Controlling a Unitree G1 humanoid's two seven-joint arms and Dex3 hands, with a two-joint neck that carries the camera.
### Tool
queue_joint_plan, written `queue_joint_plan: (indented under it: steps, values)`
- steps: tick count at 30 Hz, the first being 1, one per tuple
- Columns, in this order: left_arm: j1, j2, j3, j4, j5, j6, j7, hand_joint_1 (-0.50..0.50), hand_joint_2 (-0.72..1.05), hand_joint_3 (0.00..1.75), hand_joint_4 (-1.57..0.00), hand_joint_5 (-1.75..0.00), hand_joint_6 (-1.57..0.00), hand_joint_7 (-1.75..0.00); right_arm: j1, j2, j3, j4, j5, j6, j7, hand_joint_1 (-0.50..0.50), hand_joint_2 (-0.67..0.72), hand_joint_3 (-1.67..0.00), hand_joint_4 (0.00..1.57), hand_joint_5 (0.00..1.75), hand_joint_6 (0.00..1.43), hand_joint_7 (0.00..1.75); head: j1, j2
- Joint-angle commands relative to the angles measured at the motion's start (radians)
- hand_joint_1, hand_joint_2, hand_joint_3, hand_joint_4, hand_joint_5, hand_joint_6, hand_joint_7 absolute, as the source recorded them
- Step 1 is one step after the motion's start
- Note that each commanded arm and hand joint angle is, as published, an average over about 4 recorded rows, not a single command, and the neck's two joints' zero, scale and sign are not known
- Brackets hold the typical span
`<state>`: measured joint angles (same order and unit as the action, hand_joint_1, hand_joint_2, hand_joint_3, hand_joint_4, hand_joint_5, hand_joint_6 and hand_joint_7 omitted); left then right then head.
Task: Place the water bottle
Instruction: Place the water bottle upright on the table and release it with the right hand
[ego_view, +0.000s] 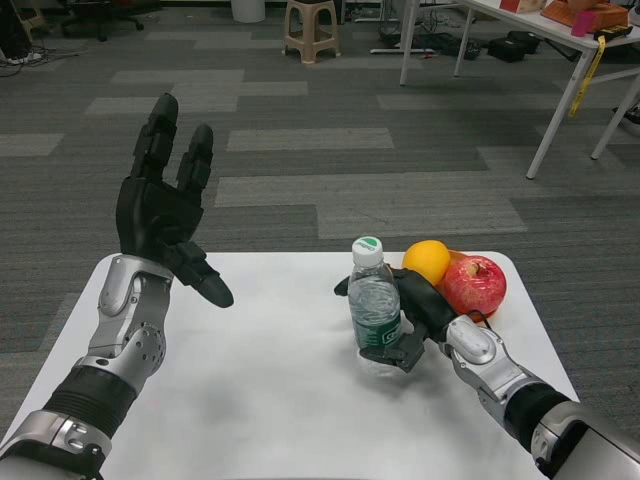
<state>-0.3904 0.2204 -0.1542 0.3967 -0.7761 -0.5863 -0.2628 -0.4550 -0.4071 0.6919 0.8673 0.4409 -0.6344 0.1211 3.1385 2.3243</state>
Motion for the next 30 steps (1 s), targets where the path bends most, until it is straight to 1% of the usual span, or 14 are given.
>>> queue_joint_plan:
  steps: [1,3,6,9,14,17,18,19,21,22,23,25,26,30]
  values:
    - [-0.008,-0.001,0.005,0.010,-0.005,-0.010,0.002,-0.49,-0.72,0.09,0.00,0.00,0.00,0.00,0.016,-0.012,-0.015,0.004,0.004,0.010,0.007,-0.32,-0.11,-0.69,0.78,1.09,0.46,0.77,-0.001,-0.001]
    - [-0.008,-0.001,0.005,0.010,-0.005,-0.010,0.002,-0.49,-0.72,0.09,0.00,0.00,0.00,0.00,0.018,-0.012,-0.019,0.004,0.004,0.010,0.009,-0.35,-0.07,-0.63,0.77,1.07,0.46,0.77,-0.001,-0.001]
    - [-0.008,-0.001,0.005,0.010,-0.005,-0.010,0.002,-0.49,-0.72,0.09,0.00,0.00,0.00,0.00,0.020,-0.012,-0.025,0.004,0.004,0.010,0.014,-0.38,-0.08,-0.58,0.77,1.07,0.44,0.77,-0.001,-0.002]
    - [-0.008,-0.001,0.005,0.010,-0.005,-0.010,0.002,-0.49,-0.72,0.09,0.00,0.00,0.00,0.00,0.022,-0.012,-0.033,0.004,0.004,0.010,0.022,-0.41,-0.08,-0.56,0.73,1.14,0.41,0.77,-0.001,-0.002]
    - [-0.008,-0.001,0.005,0.010,-0.005,-0.010,0.002,-0.49,-0.72,0.04,0.00,0.00,0.00,0.00,0.026,-0.015,-0.045,0.004,0.004,0.010,0.037,-0.44,0.00,-0.44,0.60,1.12,0.34,0.77,-0.001,-0.002]
    - [-0.008,-0.001,0.005,0.010,-0.005,-0.010,0.002,-0.49,-0.72,0.09,0.00,0.00,0.00,0.00,0.028,-0.017,-0.051,0.004,0.004,0.010,0.050,-0.46,0.15,-0.18,0.43,1.02,0.22,0.73,-0.001,-0.002]
    - [-0.008,-0.001,0.005,0.010,-0.005,-0.010,0.002,-0.49,-0.72,0.09,0.00,0.00,0.00,0.00,0.029,-0.017,-0.053,0.004,0.004,0.011,0.055,-0.46,0.23,-0.10,0.34,0.99,0.16,0.70,-0.001,-0.002]
    - [-0.008,-0.001,0.005,0.010,-0.005,-0.010,0.002,-0.49,-0.72,0.09,0.00,0.00,0.00,0.00,0.029,-0.018,-0.054,0.004,0.004,0.011,0.061,-0.46,0.31,-0.06,0.26,0.92,0.11,0.63,-0.001,-0.002]
    - [-0.008,-0.001,0.005,0.010,-0.005,-0.010,0.002,-0.50,-0.72,0.09,0.00,0.00,0.00,0.00,0.031,-0.019,-0.057,0.002,0.004,0.012,0.072,-0.46,0.47,-0.02,0.09,0.63,0.03,0.45,-0.003,-0.005]
    - [-0.008,-0.001,0.005,0.010,-0.005,-0.010,0.002,-0.50,-0.72,0.09,0.00,0.00,0.00,0.00,0.032,-0.019,-0.059,0.000,0.004,0.012,0.076,-0.46,0.53,0.00,0.03,0.44,0.01,0.37,-0.003,-0.006]
    - [-0.008,-0.001,0.005,0.010,-0.005,-0.010,0.002,-0.50,-0.72,0.07,0.00,0.00,0.00,0.00,0.033,-0.019,-0.061,-0.001,0.004,0.012,0.078,-0.47,0.58,0.00,0.00,0.24,0.00,0.28,-0.004,-0.008]
    - [-0.008,-0.001,0.004,0.010,-0.005,-0.010,0.002,-0.50,-0.72,0.04,0.00,0.00,0.00,0.00,0.036,-0.020,-0.067,-0.009,0.004,0.012,0.080,-0.49,0.65,0.00,0.00,0.05,0.00,0.17,-0.004,-0.009]
    - [-0.008,-0.001,0.004,0.010,-0.005,-0.010,0.002,-0.50,-0.72,0.02,0.00,0.00,0.00,0.00,0.038,-0.020,-0.071,-0.016,0.004,0.013,0.081,-0.50,0.66,0.00,0.00,0.00,0.00,0.14,-0.003,-0.011]
    - [-0.008,-0.001,0.004,0.010,-0.005,-0.009,0.002,-0.50,-0.72,0.09,0.00,0.00,0.00,0.00,0.047,-0.023,-0.088,-0.054,0.004,0.013,0.084,-0.50,0.72,0.00,0.00,0.00,0.00,0.03,-0.005,-0.014]
